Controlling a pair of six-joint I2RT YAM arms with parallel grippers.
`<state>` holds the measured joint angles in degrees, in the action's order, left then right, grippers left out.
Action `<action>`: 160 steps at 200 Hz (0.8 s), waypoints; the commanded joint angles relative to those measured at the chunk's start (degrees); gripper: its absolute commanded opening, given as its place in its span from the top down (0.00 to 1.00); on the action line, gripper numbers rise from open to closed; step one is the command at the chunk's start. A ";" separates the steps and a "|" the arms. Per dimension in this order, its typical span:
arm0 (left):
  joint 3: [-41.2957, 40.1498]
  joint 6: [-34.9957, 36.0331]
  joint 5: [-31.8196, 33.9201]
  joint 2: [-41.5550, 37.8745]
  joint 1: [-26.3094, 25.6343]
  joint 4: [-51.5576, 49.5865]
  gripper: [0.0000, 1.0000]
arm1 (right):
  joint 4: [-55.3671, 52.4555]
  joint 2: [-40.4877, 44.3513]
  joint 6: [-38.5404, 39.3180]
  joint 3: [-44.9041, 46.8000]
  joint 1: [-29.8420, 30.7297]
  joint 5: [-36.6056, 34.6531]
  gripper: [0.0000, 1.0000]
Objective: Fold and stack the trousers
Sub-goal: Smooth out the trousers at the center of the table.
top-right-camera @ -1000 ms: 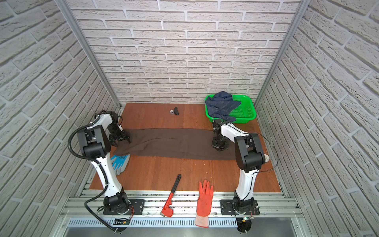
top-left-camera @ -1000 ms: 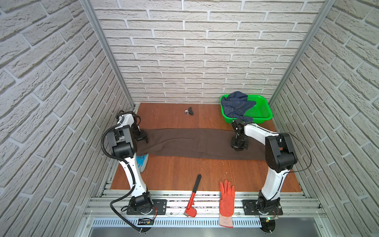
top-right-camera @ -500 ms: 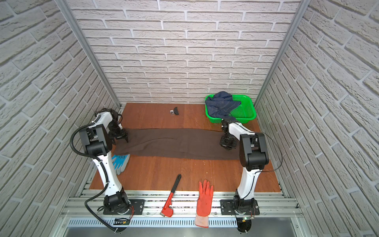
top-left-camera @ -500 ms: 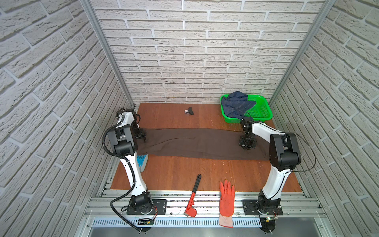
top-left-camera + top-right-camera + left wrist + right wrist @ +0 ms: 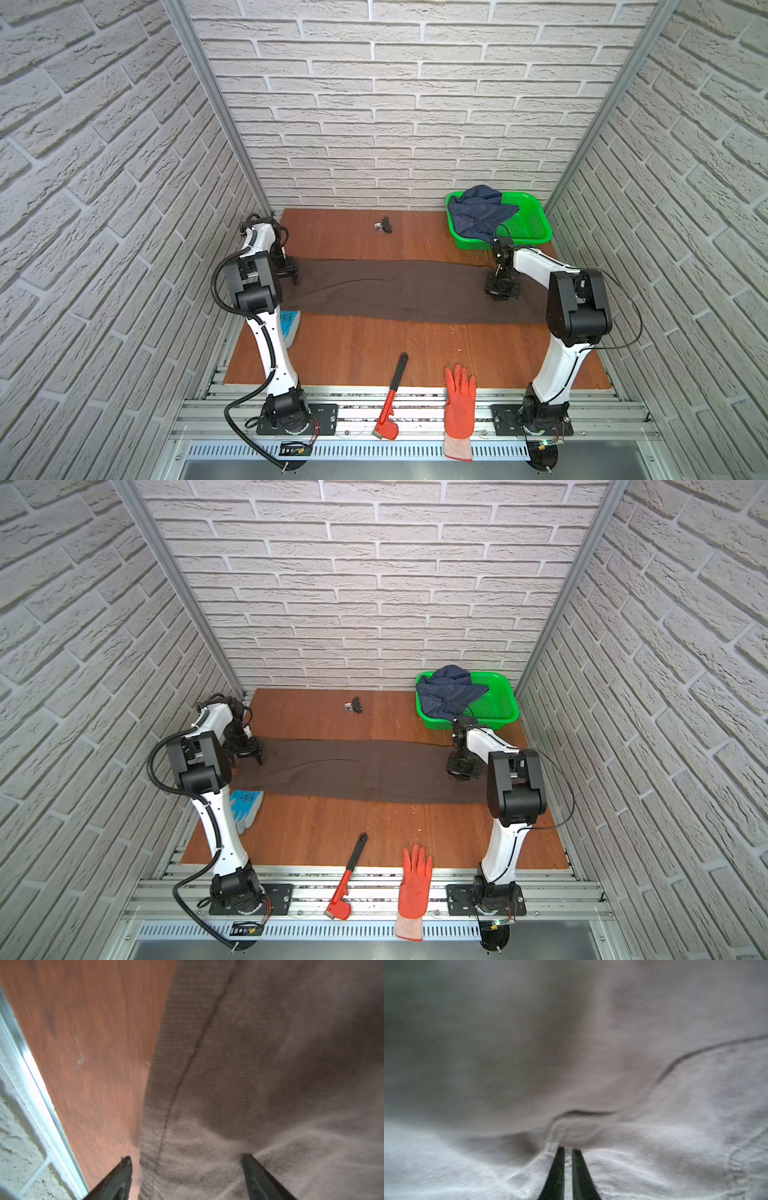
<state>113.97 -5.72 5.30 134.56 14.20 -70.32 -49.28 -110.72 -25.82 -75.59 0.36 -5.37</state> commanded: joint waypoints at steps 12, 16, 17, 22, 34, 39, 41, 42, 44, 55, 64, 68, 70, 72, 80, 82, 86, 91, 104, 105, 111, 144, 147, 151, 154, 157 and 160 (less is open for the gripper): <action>1.30 0.61 -0.03 0.48 0.35 1.92 0.17 | 0.47 -2.22 0.77 -1.37 -3.14 -4.17 0.91; 1.33 0.56 -0.12 0.59 0.43 1.87 0.17 | 0.56 -2.22 0.92 -1.23 -3.81 -4.94 0.91; 1.38 0.54 -0.11 0.60 0.46 1.91 0.17 | 0.57 -2.22 1.03 -1.18 -3.93 -5.19 0.91; 1.57 0.62 -0.18 0.77 0.48 1.92 0.17 | 0.65 -2.22 1.25 -1.09 -4.90 -6.05 0.91; 2.19 0.62 -0.61 1.19 0.46 1.95 0.17 | 0.91 -2.22 1.99 -0.90 -6.64 -8.12 0.91; 2.55 0.62 -1.05 1.51 0.47 1.84 0.17 | 1.13 -2.22 2.40 -0.83 -7.38 -8.98 0.91; 2.74 0.62 -1.23 1.61 0.43 1.85 0.17 | 1.23 -2.22 2.61 -0.80 -7.56 -9.27 0.91; 2.79 0.62 -1.33 1.64 0.37 1.81 0.17 | 1.26 -2.22 2.70 -0.79 -7.74 -9.38 0.91; 2.98 0.62 -1.52 1.66 0.34 1.80 0.17 | 1.39 -2.22 2.88 -0.72 -7.96 -9.61 0.91; 4.05 0.73 -1.96 2.45 -0.03 1.46 0.17 | 1.87 -4.15 3.40 -0.55 -9.56 -10.09 0.91; 4.93 0.94 -2.36 3.15 -0.42 1.27 0.17 | 2.43 -4.32 3.50 -0.31 -10.72 -10.09 0.91; 5.27 0.93 -2.69 3.37 -0.61 1.26 0.17 | 2.81 -4.33 3.63 -0.12 -11.17 -10.14 0.91; 5.38 0.96 -2.89 3.41 -0.74 1.27 0.18 | 3.03 -4.33 3.66 -0.02 -11.30 -10.09 0.92; 5.51 0.97 -3.05 3.55 -0.77 1.21 0.17 | 3.22 -4.38 3.69 0.06 -11.49 -9.97 0.92; 6.19 0.97 -3.84 3.71 -1.01 1.20 0.18 | 3.97 -4.23 3.95 0.26 -11.87 -9.45 0.91; 6.26 0.97 -4.10 3.69 -1.08 1.19 0.17 | 4.11 -4.18 4.07 0.33 -11.94 -9.30 0.91; 6.48 0.95 -4.61 3.69 -1.13 1.27 0.17 | 4.64 -3.93 4.34 0.42 -11.96 -8.62 0.91; 6.48 0.84 -5.38 3.42 -1.14 1.44 0.17 | 5.36 -3.49 4.87 0.59 -11.92 -7.51 0.91; 6.11 0.75 -7.33 1.87 -1.32 2.02 0.17 | 7.80 -0.64 6.07 1.67 -11.47 -2.81 0.91; 6.01 0.77 -7.46 1.77 -1.30 2.16 0.17 | 7.97 -0.42 6.15 1.76 -11.45 -2.37 0.91; 5.48 0.85 -8.09 0.51 -1.19 2.59 0.17 | 9.19 0.88 6.61 2.30 -10.91 -0.59 0.90; 0.00 0.29 -12.70 -6.44 0.61 5.11 0.14 | 9.58 5.78 7.85 2.09 -5.97 3.45 0.87; -0.33 0.27 -12.84 -6.69 0.87 5.11 0.14 | 9.38 6.02 7.89 1.99 -5.51 3.43 0.87; -0.91 0.27 -12.59 -6.85 1.06 5.16 0.14 | 9.24 6.31 7.81 1.94 -5.10 3.44 0.87; -1.28 0.27 -12.31 -7.21 1.15 5.08 0.14 | 9.19 6.42 7.76 1.93 -4.86 3.50 0.87; -1.67 0.34 -11.88 -7.12 1.22 5.04 0.13 | 9.13 6.59 7.72 1.94 -4.65 3.59 0.86; -1.97 0.47 -11.33 -7.00 1.27 5.18 0.13 | 9.16 6.72 7.64 1.93 -4.41 3.68 0.86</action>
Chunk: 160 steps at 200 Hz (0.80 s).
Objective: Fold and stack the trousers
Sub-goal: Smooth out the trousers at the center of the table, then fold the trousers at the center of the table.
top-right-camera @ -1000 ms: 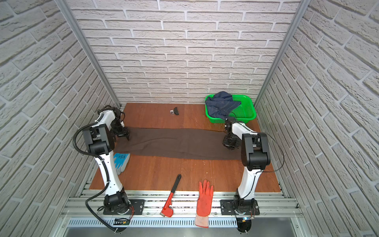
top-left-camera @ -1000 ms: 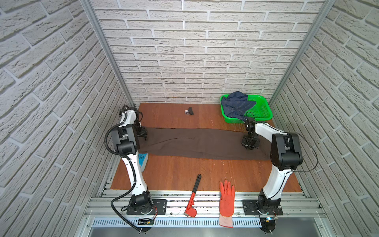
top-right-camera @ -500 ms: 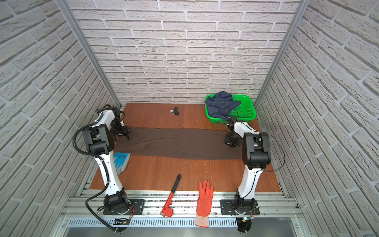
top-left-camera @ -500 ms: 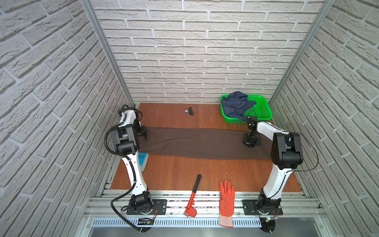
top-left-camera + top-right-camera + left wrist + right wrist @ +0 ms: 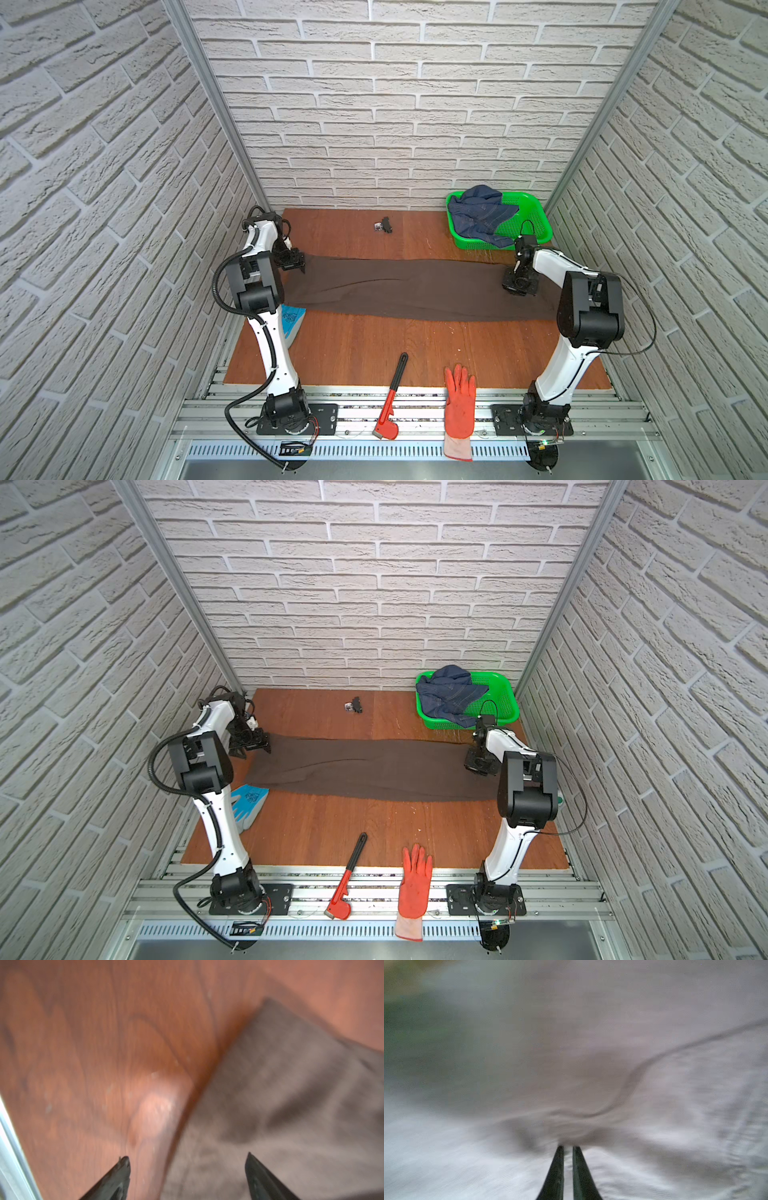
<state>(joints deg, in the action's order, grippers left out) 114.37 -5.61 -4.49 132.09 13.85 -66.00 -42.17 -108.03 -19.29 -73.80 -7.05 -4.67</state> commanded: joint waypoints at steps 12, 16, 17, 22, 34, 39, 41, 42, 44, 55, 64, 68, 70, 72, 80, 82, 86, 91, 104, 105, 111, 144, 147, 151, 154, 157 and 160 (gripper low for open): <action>-3.47 0.58 -0.83 -3.98 1.62 1.05 0.13 | 2.06 4.34 0.79 0.30 3.42 3.53 0.86; -3.66 0.52 -0.91 -3.53 1.63 1.15 0.13 | 2.01 4.32 0.68 0.32 3.44 3.73 0.86; -3.69 0.51 -0.98 -3.47 1.63 1.18 0.13 | 2.01 4.36 0.67 0.32 3.49 3.80 0.86; -3.86 0.44 -1.25 -2.92 1.52 1.29 0.13 | 2.09 4.32 0.58 0.32 3.45 4.12 0.86; -4.44 0.42 -1.66 -1.68 0.98 2.01 0.13 | 1.94 4.19 0.40 0.24 3.59 4.39 0.86; -4.73 0.42 -1.68 -1.15 0.72 2.29 0.14 | 1.98 4.16 0.31 0.30 3.58 4.40 0.86; -4.82 0.42 -1.67 -0.96 0.54 2.41 0.14 | 2.02 4.25 0.26 0.32 3.54 4.47 0.86; -4.88 0.42 -1.62 -0.87 0.47 2.43 0.14 | 2.01 4.29 0.28 0.32 3.58 4.48 0.86; -4.93 0.49 -1.65 -0.67 0.32 2.51 0.14 | 2.05 4.24 0.30 0.39 3.61 4.49 0.86; -5.50 0.52 -1.59 0.53 -0.46 2.79 0.14 | 2.08 4.39 0.15 0.58 3.57 4.59 0.86; -6.05 0.42 -1.56 1.05 -0.78 3.13 0.16 | 1.98 4.47 0.13 0.59 3.62 4.67 0.86; -6.57 0.34 -1.59 1.22 -0.98 3.32 0.16 | 1.97 4.49 0.13 0.59 3.62 4.74 0.86; -6.78 0.34 -1.58 1.26 -1.01 3.39 0.17 | 2.00 4.56 0.13 0.59 3.62 4.75 0.86; -6.92 0.22 -1.53 1.31 -1.08 3.48 0.17 | 1.96 4.58 0.13 0.63 3.58 4.75 0.86; -7.77 -0.01 -1.28 1.27 -1.18 3.68 0.19 | 1.93 4.84 0.06 0.76 3.60 4.74 0.86; -7.98 -0.08 -1.15 1.29 -1.19 3.75 0.19 | 1.94 4.91 0.05 0.76 3.62 4.71 0.86; -8.44 -0.18 -0.89 1.24 -1.19 3.77 0.20 | 1.95 5.08 -0.02 0.76 3.62 4.80 0.86; -8.80 -0.28 -0.28 1.17 -1.23 3.59 0.21 | 1.91 5.18 -0.05 0.76 3.62 4.81 0.86; -10.29 0.02 1.32 0.90 -1.19 2.19 0.28 | 2.00 5.64 -0.30 0.76 3.62 4.79 0.86; -10.43 0.04 1.45 0.85 -1.19 2.10 0.29 | 1.96 5.68 -0.30 0.76 3.62 4.77 0.86; -11.53 0.07 2.22 0.53 -1.11 2.01 0.34 | 1.91 5.85 -0.39 0.75 3.54 4.84 0.86; -15.21 -0.10 3.00 -1.16 -1.64 3.20 0.79 | 1.98 6.60 -1.01 0.66 3.61 5.36 0.86; -15.18 -0.11 2.82 -1.45 -1.64 3.36 0.83 | 2.04 6.65 -1.01 0.61 3.62 5.32 0.86; -15.16 -0.16 2.57 -1.57 -1.69 3.54 0.87 | 2.01 6.81 -1.01 0.67 3.60 5.45 0.86; -15.06 -0.05 2.36 -1.80 -1.71 3.65 0.90 | 2.02 6.85 -1.01 0.67 3.59 5.52 0.86; -14.93 -0.04 2.12 -2.10 -1.72 3.84 0.93 | 2.12 6.97 -1.02 0.67 3.62 5.62 0.86; -14.78 -0.09 1.85 -2.37 -1.78 3.92 0.97 | 2.10 7.02 -0.95 0.69 3.58 5.70 0.86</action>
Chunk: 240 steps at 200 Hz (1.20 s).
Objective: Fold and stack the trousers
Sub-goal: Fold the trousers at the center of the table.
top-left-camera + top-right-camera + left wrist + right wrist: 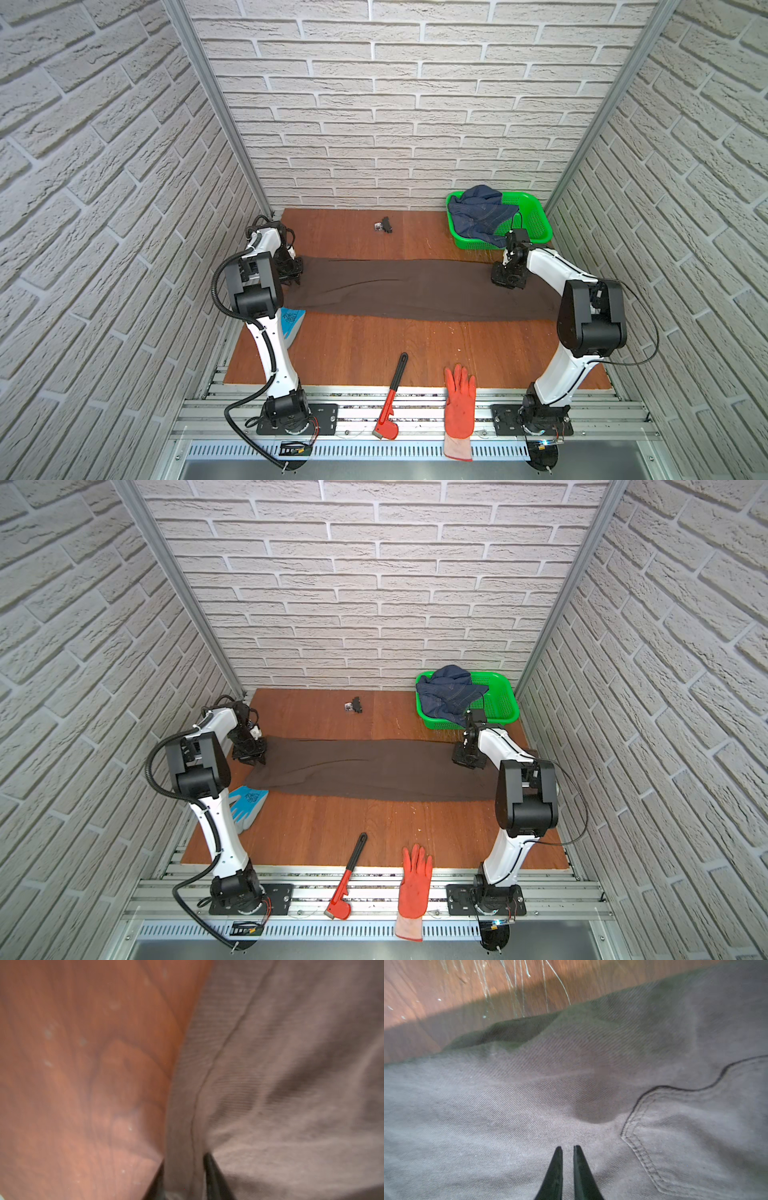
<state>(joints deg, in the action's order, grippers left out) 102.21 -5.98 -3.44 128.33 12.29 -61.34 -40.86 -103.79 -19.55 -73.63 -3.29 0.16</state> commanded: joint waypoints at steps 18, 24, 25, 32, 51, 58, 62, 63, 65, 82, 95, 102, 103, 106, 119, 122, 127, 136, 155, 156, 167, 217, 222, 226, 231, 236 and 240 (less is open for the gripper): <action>-1.45 -0.32 1.62 -0.48 0.09 0.06 1.00 | 0.96 3.62 -0.24 0.78 -0.18 1.27 0.86; -0.86 -0.50 2.27 -1.12 0.44 0.02 1.00 | 1.09 3.89 -0.07 0.84 -0.14 1.52 0.87; -0.74 -0.56 2.33 -1.23 0.49 0.00 1.00 | 1.11 3.92 -0.02 0.84 -0.14 1.65 0.87; 0.33 -0.93 3.39 -1.85 1.02 0.02 1.00 | 1.28 4.16 0.19 0.98 -0.16 1.83 0.86; 3.42 -1.73 8.10 -3.45 2.81 0.39 1.00 | 1.58 4.38 0.30 1.20 -0.14 2.35 0.86; 4.58 -1.93 9.76 -3.98 3.40 0.59 1.00 | 1.74 4.38 0.30 1.28 -0.15 2.62 0.86; 5.18 -2.01 10.82 -4.39 3.72 0.89 1.00 | 1.78 4.31 0.30 1.29 -0.14 2.77 0.86; 5.27 -2.02 11.13 -4.53 3.80 0.97 1.00 | 1.76 4.30 0.26 1.33 -0.14 2.80 0.86; 5.52 -2.09 11.61 -4.64 3.95 1.10 1.00 | 1.82 4.30 0.23 1.32 -0.16 2.82 0.86; 7.34 -1.93 15.13 -6.35 5.25 2.61 1.00 | 1.98 4.21 -0.03 1.38 -0.14 3.26 0.86; 8.46 -1.63 16.97 -7.30 6.13 3.61 1.00 | 2.07 4.12 -0.14 1.36 -0.14 3.31 0.86; 9.34 -1.36 17.55 -7.55 6.60 3.73 1.00 | 1.99 4.08 -0.14 1.31 -0.14 3.35 0.86; 9.51 -1.30 17.62 -7.56 6.64 3.75 1.00 | 1.96 4.05 -0.14 1.30 -0.14 3.35 0.86; 10.00 -1.12 17.96 -7.61 6.77 3.79 1.00 | 2.01 4.03 -0.14 1.29 -0.14 3.24 0.86; 11.87 -0.13 18.83 -7.05 7.31 3.24 1.00 | 2.05 3.71 -0.20 1.21 -0.16 3.00 0.86; 12.35 0.13 19.08 -6.87 7.44 2.98 1.00 | 2.02 3.56 -0.14 1.16 -0.15 2.96 0.86; 13.04 0.27 19.34 -6.52 7.67 2.59 1.00 | 2.10 3.23 -0.16 1.12 -0.15 3.00 0.86; 13.81 0.59 19.66 -6.03 7.91 1.88 1.00 | 2.03 2.52 -0.22 0.90 -0.16 2.99 0.86; 14.28 0.47 18.59 -5.83 7.90 1.28 1.00 | 2.38 0.69 -0.74 0.98 -0.06 3.16 0.86; 14.30 0.41 18.49 -5.87 7.86 1.25 1.00 | 2.37 0.60 -0.75 1.00 -0.06 3.21 0.86; 14.66 -0.01 16.73 -5.88 7.71 0.47 1.00 | 2.64 -0.25 -0.92 1.24 0.03 3.43 0.86; 17.66 -3.44 7.81 -7.41 2.98 -7.64 1.00 | 3.23 -1.64 -1.26 2.34 2.69 4.43 0.89; 17.45 -3.75 6.85 -7.95 1.82 -7.99 1.00 | 3.31 -1.67 -1.34 2.43 3.14 4.59 0.89; 17.12 -4.19 5.98 -8.58 1.05 -8.16 1.00 | 3.36 -1.76 -1.37 2.36 3.54 4.65 0.89; 16.57 -4.78 5.01 -9.34 0.07 -8.38 1.00 | 3.28 -1.85 -1.44 2.30 4.08 4.66 0.89; 16.06 -5.38 4.30 -10.14 -1.08 -8.40 1.00 | 3.25 -1.83 -1.50 2.26 4.67 4.63 0.89; 15.43 -5.82 3.79 -10.81 -2.10 -8.31 1.00 | 3.27 -1.92 -1.55 2.26 5.04 4.65 0.89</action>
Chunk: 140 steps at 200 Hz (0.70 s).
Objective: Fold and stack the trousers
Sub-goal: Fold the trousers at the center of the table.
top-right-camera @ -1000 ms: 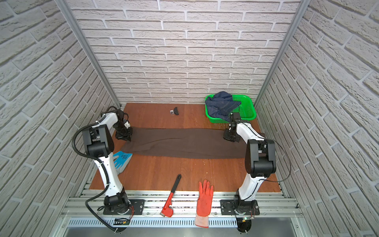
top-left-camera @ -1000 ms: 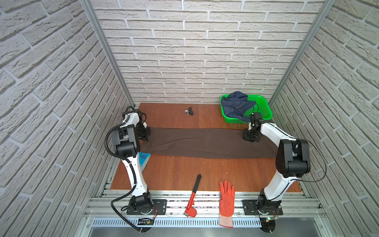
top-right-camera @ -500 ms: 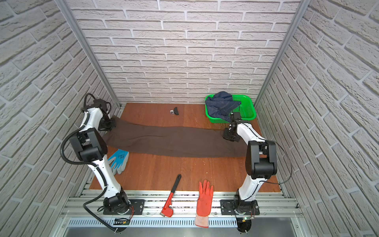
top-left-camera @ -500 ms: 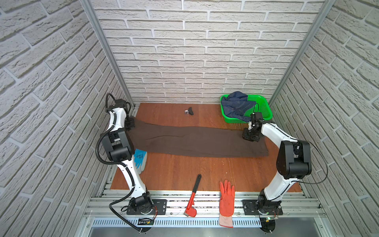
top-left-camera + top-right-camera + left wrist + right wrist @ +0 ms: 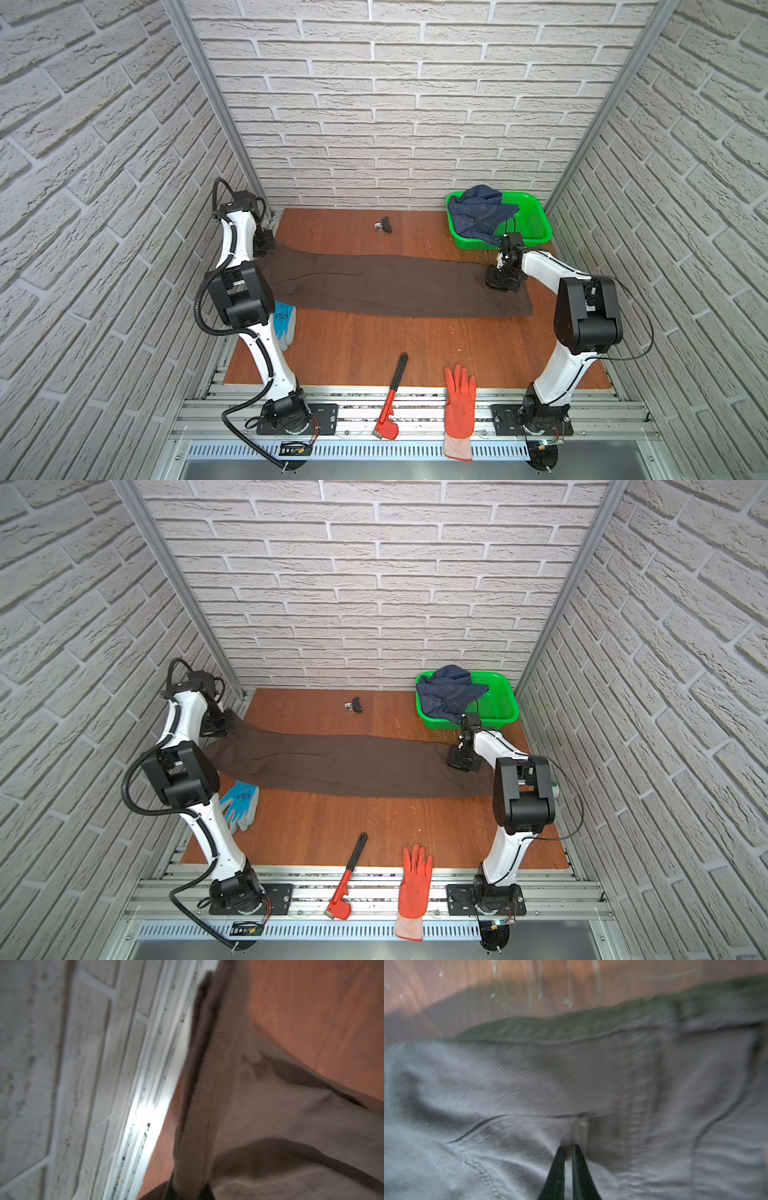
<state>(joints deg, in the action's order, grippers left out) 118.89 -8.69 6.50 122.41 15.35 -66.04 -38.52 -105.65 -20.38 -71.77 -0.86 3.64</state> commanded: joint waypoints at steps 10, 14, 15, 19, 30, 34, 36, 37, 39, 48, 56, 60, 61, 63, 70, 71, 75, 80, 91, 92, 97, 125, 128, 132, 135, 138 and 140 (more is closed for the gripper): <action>-2.81 -4.37 -6.76 -6.52 -7.86 -3.36 1.00 | 1.00 -0.08 -1.01 0.31 3.39 1.19 0.89; -3.41 -4.84 -7.21 -7.11 -8.98 -3.24 1.00 | 1.07 -0.07 -1.13 0.38 3.60 1.14 0.89; -3.58 -4.93 -7.34 -7.28 -9.26 -3.23 1.00 | 1.08 -0.08 -1.14 0.35 3.64 1.17 0.89; -4.02 -5.47 -7.75 -7.89 -10.41 -2.99 1.00 | 1.15 -0.04 -1.23 0.44 3.88 1.25 0.89; -5.56 -7.49 -8.23 -9.11 -13.87 -2.00 1.00 | 1.47 0.09 -1.55 0.57 4.28 1.51 0.89; -6.02 -8.10 -8.57 -9.50 -15.14 -1.58 1.00 | 1.52 0.15 -1.58 0.53 4.37 1.63 0.89; -6.28 -8.36 -8.67 -9.70 -15.76 -1.36 1.00 | 1.56 0.19 -1.57 0.56 4.49 1.63 0.89; -6.33 -8.58 -8.68 -9.80 -16.04 -1.23 1.00 | 1.54 0.18 -1.58 0.57 4.48 1.63 0.89; -6.55 -9.08 -8.65 -9.97 -16.69 -1.05 1.00 | 1.48 0.18 -1.65 0.51 4.51 1.66 0.89; -7.68 -11.54 -8.31 -10.58 -19.39 0.46 1.00 | 1.50 0.33 -1.68 0.49 4.63 1.77 0.89; -8.48 -13.32 -8.72 -10.79 -22.46 1.93 1.00 | 1.45 0.64 -1.64 0.49 4.74 1.91 0.89; -8.80 -14.56 -8.26 -10.69 -23.94 2.54 1.00 | 1.44 0.76 -1.68 0.51 4.80 1.98 0.89; -8.91 -14.84 -8.17 -10.61 -24.31 2.78 1.00 | 1.48 0.82 -1.68 0.50 4.81 1.94 0.89; -9.06 -15.43 -8.04 -10.57 -25.02 3.18 1.00 | 1.47 0.86 -1.68 0.53 4.82 1.91 0.89; -9.81 -16.99 -7.81 -10.15 -27.60 4.86 1.00 | 1.40 1.24 -1.60 0.58 4.82 1.91 0.89; -9.90 -17.25 -7.82 -10.07 -27.98 5.08 1.00 | 1.42 1.24 -1.60 0.58 4.82 1.95 0.89; -10.32 -18.35 -7.61 -9.65 -29.29 6.04 1.00 | 1.35 1.40 -1.59 0.66 4.82 1.98 0.89; -10.97 -19.88 -7.39 -9.13 -30.75 7.28 1.00 | 1.26 1.68 -1.53 0.74 4.84 1.98 0.89; -12.05 -22.26 -7.00 -7.51 -33.92 10.39 1.00 | 1.24 2.15 -1.43 0.81 4.82 2.05 0.89; -12.08 -22.43 -6.97 -7.31 -34.22 10.57 1.00 | 1.16 2.17 -1.42 0.83 4.82 2.11 0.89; -12.01 -23.03 -6.62 -6.13 -35.43 11.48 1.00 | 1.08 2.42 -1.42 0.82 4.82 2.15 0.89; -9.10 -24.86 -4.92 0.81 -40.54 14.42 1.00 | 0.39 3.53 -0.96 0.73 4.82 2.15 0.89; -8.64 -24.96 -4.92 1.52 -40.98 14.52 1.00 | 0.25 3.64 -0.90 0.83 4.82 2.16 0.89; -8.12 -25.17 -4.87 2.36 -41.49 14.61 1.00 | 0.23 3.89 -0.89 0.83 4.82 2.16 0.89; -7.66 -25.29 -4.98 2.95 -41.93 14.55 1.00 | 0.15 3.98 -0.81 0.86 4.82 2.09 0.89; -7.26 -25.39 -5.00 3.57 -42.40 14.49 1.00 | 0.10 4.16 -0.80 0.92 4.82 2.12 0.89; -6.98 -25.45 -5.01 3.96 -42.59 14.42 1.00 | 0.04 4.20 -0.82 0.99 4.82 2.04 0.89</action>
<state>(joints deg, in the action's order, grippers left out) 109.10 -30.61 0.23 121.97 -25.23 -54.87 -38.09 -104.77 -21.21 -71.64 3.92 5.48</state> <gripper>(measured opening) 0.093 0.106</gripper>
